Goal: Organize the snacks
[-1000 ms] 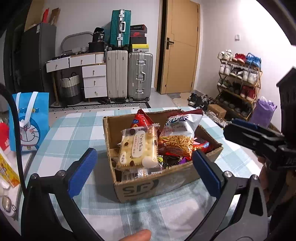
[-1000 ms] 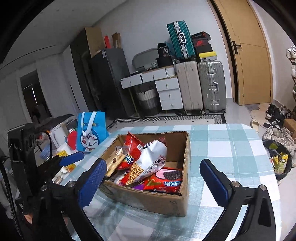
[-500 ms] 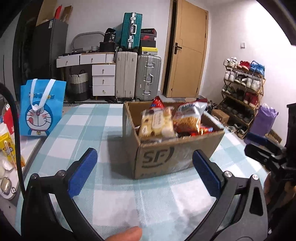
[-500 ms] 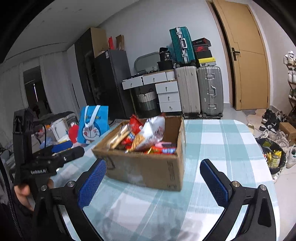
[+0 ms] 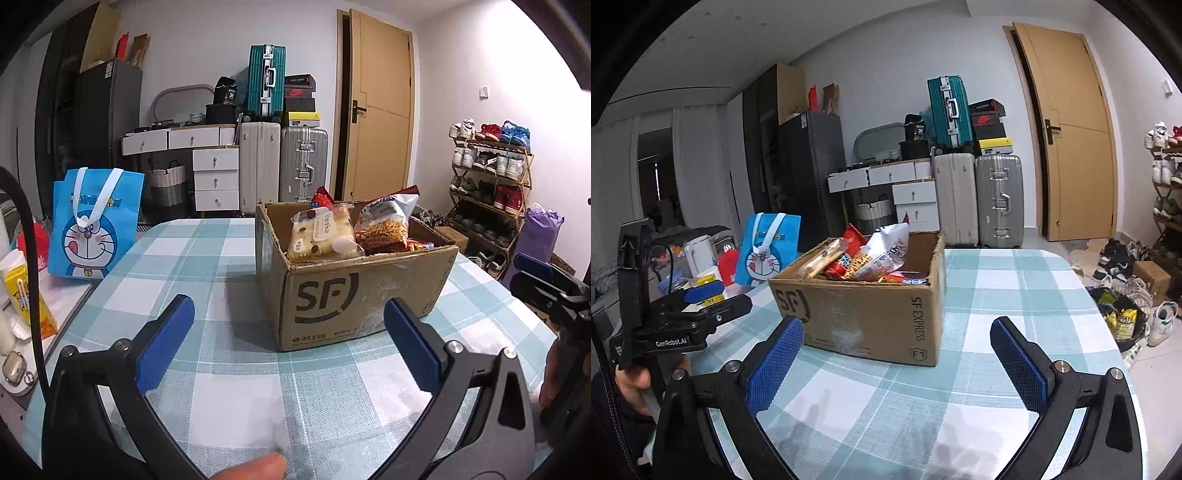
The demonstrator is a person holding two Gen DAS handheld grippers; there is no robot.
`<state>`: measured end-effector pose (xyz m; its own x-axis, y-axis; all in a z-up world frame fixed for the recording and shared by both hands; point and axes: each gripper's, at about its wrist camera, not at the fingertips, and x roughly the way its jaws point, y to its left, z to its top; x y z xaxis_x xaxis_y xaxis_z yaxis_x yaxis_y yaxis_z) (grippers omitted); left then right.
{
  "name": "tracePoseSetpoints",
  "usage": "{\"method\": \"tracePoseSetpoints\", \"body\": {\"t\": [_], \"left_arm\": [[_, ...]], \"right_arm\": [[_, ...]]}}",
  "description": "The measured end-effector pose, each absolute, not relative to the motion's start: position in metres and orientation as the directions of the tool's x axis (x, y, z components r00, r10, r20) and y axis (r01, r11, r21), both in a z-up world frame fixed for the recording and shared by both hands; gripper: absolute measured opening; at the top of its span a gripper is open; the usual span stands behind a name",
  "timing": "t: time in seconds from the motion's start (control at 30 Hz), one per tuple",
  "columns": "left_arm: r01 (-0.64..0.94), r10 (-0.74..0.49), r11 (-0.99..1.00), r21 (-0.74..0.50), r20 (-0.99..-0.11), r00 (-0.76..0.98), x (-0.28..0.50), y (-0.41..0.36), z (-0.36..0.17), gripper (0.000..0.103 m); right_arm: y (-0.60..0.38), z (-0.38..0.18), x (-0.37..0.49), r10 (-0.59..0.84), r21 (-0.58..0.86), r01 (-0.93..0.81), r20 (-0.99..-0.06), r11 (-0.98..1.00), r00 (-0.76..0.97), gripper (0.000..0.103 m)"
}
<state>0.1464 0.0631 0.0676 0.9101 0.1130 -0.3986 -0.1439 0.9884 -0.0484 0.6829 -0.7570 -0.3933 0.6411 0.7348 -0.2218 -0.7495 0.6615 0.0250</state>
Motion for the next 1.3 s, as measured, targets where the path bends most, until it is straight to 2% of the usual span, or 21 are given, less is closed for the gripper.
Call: {"method": "tracePoseSetpoints", "body": {"t": [0.5, 1.3], "left_arm": [[-0.118, 0.085, 0.991, -0.060, -0.394, 0.915, 0.1486, 0.0621, 0.0599, 0.103], [-0.113, 0.082, 0.992, -0.056, -0.391, 0.917, 0.1491, 0.0619, 0.0587, 0.103]], "right_arm": [[-0.7598, -0.3955, 0.6803, 0.727, 0.012, -0.739, -0.188, 0.674, 0.660, 0.103], [-0.7565, -0.3958, 0.6748, 0.722, -0.011, -0.736, -0.188, 0.677, 0.666, 0.103]]}}
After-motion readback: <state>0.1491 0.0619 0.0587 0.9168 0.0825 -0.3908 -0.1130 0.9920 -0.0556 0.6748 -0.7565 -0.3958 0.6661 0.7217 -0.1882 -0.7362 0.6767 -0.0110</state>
